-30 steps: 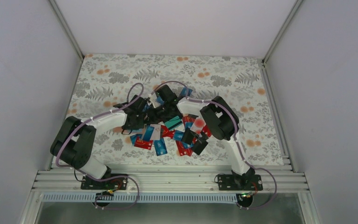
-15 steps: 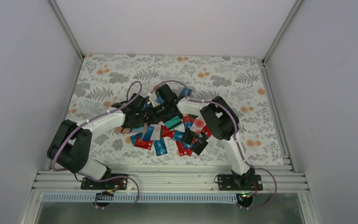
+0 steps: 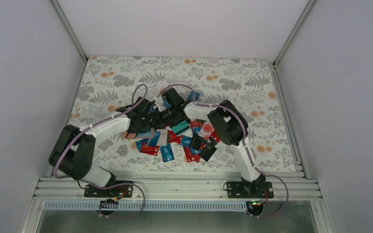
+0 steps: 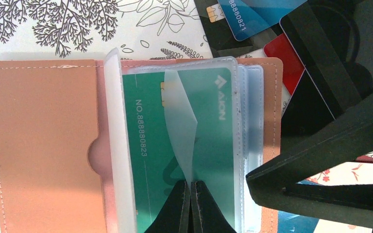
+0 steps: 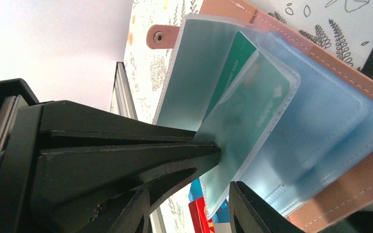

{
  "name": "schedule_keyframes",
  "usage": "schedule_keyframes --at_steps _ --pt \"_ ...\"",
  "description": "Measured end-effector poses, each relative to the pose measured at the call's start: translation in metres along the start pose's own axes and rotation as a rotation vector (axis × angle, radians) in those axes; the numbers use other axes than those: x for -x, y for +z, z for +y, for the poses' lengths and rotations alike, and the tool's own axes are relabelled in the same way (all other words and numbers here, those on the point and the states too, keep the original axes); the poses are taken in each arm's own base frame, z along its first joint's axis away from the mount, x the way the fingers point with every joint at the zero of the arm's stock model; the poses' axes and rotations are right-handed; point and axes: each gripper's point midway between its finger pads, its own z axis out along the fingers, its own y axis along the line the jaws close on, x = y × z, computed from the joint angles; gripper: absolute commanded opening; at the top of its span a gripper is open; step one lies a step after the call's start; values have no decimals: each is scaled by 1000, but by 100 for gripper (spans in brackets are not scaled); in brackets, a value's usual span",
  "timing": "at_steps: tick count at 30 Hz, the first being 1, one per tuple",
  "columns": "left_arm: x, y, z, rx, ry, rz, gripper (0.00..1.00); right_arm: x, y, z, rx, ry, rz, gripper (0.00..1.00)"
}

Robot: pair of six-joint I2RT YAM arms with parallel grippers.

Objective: Put the credit cards into the card holder

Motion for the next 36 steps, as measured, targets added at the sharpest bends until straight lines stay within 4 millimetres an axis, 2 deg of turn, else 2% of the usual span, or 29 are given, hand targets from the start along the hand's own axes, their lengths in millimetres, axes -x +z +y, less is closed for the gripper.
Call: schedule_keyframes --at_steps 9,15,36 --pt "3 -2 0 -17 -11 -4 2 3 -4 -8 -15 -14 -19 35" --pt "3 -2 0 -21 -9 -4 2 2 -9 -17 -23 -15 -25 34" --pt "0 -1 -3 -41 -9 8 2 12 -9 -9 -3 -46 -39 31"
